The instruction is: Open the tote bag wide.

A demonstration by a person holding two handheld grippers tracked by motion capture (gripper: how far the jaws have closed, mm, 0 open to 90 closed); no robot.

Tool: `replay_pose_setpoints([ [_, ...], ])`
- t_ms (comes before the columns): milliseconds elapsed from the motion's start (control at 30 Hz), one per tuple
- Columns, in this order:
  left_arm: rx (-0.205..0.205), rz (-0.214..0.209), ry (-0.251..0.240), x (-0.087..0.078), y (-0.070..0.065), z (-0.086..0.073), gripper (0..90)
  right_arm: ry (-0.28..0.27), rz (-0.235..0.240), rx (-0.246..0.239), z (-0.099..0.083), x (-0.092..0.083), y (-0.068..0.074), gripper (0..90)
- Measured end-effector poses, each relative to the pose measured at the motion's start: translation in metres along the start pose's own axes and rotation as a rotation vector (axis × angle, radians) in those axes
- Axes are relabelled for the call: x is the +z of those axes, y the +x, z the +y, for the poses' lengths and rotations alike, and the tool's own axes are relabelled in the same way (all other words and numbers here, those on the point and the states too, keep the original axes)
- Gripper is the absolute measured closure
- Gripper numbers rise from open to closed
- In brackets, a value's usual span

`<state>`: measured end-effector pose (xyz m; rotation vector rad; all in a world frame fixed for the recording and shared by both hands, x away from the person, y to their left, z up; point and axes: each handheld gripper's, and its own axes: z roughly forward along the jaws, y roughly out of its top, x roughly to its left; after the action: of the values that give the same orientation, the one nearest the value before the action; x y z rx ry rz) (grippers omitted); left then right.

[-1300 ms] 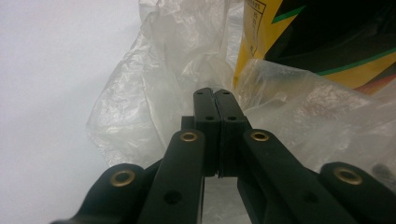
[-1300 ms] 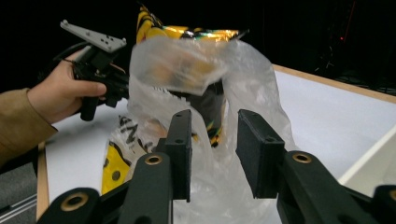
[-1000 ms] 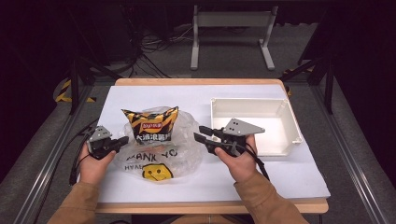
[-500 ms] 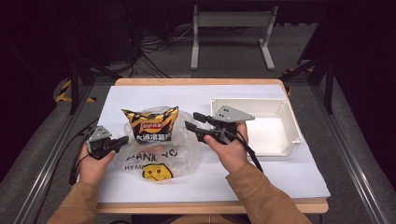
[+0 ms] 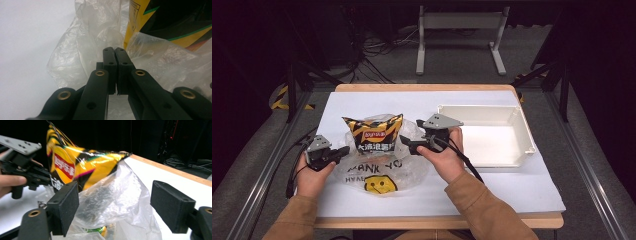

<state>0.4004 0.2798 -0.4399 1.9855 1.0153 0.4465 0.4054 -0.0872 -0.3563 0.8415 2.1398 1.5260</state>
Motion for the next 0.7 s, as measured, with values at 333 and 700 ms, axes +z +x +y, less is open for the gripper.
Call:
replay_pose_setpoints([
  [333,-0.004,-0.006,0.001,0.000,0.000,-0.001,87.2,0.057,0.020,-0.025,-0.014,0.010,-0.006,62.1],
  [700,-0.008,-0.014,0.013,0.000,0.000,-0.002,86.9,0.118,-0.068,-0.033,-0.025,0.006,-0.010,88.5],
])
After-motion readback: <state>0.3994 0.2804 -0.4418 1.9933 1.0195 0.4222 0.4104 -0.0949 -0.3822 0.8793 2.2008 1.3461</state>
